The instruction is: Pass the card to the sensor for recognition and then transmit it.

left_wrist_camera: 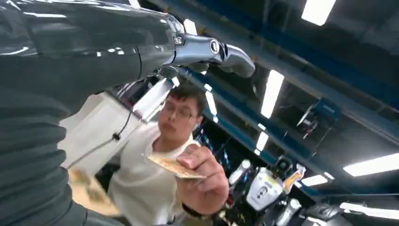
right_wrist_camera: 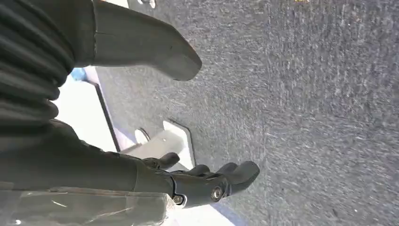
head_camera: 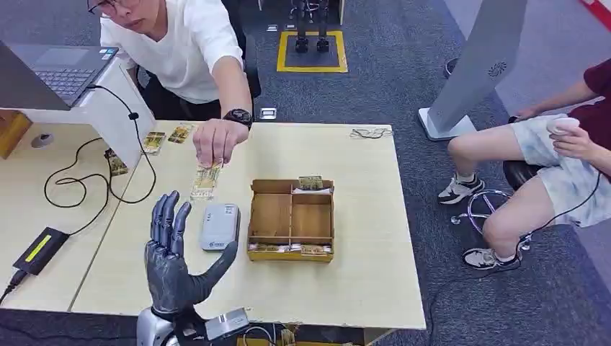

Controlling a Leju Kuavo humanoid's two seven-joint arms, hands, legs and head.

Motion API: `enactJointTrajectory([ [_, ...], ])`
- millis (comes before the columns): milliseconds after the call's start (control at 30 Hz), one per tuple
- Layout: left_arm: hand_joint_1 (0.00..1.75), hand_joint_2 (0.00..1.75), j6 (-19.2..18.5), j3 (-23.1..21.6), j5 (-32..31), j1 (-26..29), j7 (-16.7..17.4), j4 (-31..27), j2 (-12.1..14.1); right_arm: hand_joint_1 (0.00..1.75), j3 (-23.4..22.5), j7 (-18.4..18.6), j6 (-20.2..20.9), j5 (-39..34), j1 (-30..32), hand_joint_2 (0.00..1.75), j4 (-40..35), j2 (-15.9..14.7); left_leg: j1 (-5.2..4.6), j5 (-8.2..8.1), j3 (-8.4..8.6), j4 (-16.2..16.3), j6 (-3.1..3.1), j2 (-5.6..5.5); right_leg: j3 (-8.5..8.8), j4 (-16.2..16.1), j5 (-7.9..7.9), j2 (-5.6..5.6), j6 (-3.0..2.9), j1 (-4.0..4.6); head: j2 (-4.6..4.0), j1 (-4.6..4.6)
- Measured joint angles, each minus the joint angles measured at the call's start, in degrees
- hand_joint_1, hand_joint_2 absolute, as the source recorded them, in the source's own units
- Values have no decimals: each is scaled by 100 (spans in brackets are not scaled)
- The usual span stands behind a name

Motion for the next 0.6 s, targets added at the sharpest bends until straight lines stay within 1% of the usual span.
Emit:
enactJointTrajectory([
  [33, 0, 175, 2, 144, -210, -51, -37, 7, -41, 0, 53, 2, -35, 0, -16, 175, 81, -68, 0, 0, 4, 0, 0, 0, 0, 0, 0, 0, 0, 0, 0, 9],
  [67, 0, 175, 2, 337, -379, -103, -50, 20, -65, 0, 107, 4, -65, 0, -34, 175, 183, -126, 1, 0, 6, 0, -1, 1, -1, 1, 0, 2, -1, 1, 0, -4],
  [133, 0, 175, 2, 557, -550, -153, -37, 42, -89, 0, 184, 24, -109, 0, -63, 175, 324, -230, 2, 1, 7, 0, -1, 1, -2, 1, -1, 3, -2, 2, 0, -11],
  [267, 0, 175, 2, 839, -874, -237, 51, 50, -113, 0, 315, 63, -177, 0, -110, 175, 564, -387, 2, 1, 6, 0, -2, 1, -2, 1, -2, 3, -2, 1, 0, -7],
  [467, 0, 175, 2, 1000, -945, -327, 61, 87, -124, 0, 411, 68, -186, 0, -134, 175, 749, -492, 1, 0, 5, 0, -1, 1, -2, 1, -2, 3, -2, 0, 0, -7],
  [600, 0, 175, 2, 1029, -948, -340, 61, 87, -126, 0, 444, 68, -186, 0, -136, 175, 800, -524, 1, 0, 6, 0, -1, 1, -3, 1, -2, 3, -2, 1, 0, -7],
])
